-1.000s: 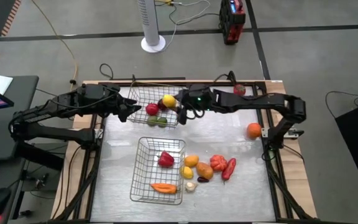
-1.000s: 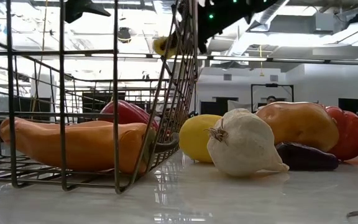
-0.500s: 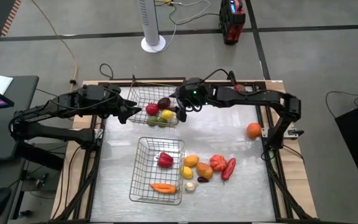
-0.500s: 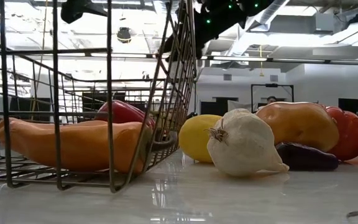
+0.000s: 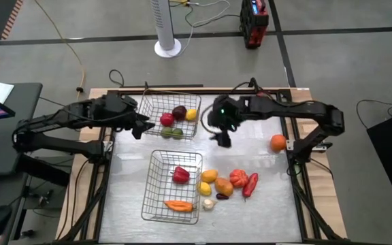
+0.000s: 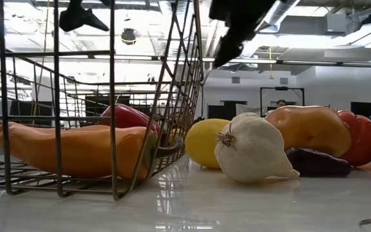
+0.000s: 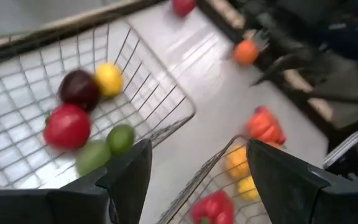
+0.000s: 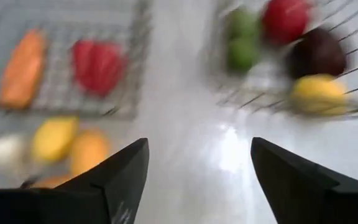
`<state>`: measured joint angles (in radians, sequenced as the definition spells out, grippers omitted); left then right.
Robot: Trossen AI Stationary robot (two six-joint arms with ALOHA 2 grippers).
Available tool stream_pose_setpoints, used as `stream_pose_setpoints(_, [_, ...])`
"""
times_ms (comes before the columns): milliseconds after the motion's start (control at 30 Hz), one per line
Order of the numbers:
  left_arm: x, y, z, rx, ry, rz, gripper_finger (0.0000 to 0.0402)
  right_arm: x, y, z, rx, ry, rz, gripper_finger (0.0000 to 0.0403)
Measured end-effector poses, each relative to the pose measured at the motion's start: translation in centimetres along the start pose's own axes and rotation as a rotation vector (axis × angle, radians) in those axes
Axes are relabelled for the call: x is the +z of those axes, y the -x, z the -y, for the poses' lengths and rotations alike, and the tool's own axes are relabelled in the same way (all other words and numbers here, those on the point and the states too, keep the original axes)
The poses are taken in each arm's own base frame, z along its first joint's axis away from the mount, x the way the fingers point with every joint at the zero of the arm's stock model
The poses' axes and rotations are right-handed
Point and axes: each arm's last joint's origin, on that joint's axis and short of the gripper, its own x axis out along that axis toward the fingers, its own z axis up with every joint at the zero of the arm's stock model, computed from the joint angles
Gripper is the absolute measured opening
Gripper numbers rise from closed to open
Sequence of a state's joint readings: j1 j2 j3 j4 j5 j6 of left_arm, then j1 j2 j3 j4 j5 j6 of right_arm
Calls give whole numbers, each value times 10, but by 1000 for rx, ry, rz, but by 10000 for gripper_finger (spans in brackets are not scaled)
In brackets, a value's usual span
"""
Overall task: Sort produce into baskets
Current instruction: Put the top lemon into the top wire basket
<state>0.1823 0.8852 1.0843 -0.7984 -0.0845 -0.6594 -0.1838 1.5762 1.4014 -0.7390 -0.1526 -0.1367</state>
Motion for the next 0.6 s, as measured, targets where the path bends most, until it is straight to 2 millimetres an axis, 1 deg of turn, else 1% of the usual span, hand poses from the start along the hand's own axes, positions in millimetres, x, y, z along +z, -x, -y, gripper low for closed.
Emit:
stream_pose_setpoints(133, [-2,-11,1,28,-43,-49,249,-7,-2,-30,68,35,-97,296])
stream_pose_setpoints(233, [-3,-18,4,33,-88,-71,249,-10,-7,-57,115,58,-113,293])
stream_pose_setpoints(367, [-5,-24,6,48,-149,-88,249,-21,-15,-89,166,34,-169,292])
stream_pose_setpoints(467, [-5,-28,6,73,-178,-84,249,-26,-22,-104,179,1,-156,292])
stream_pose_setpoints(600, [-4,-27,5,116,-187,-51,249,-37,-34,-112,119,-10,-153,292])
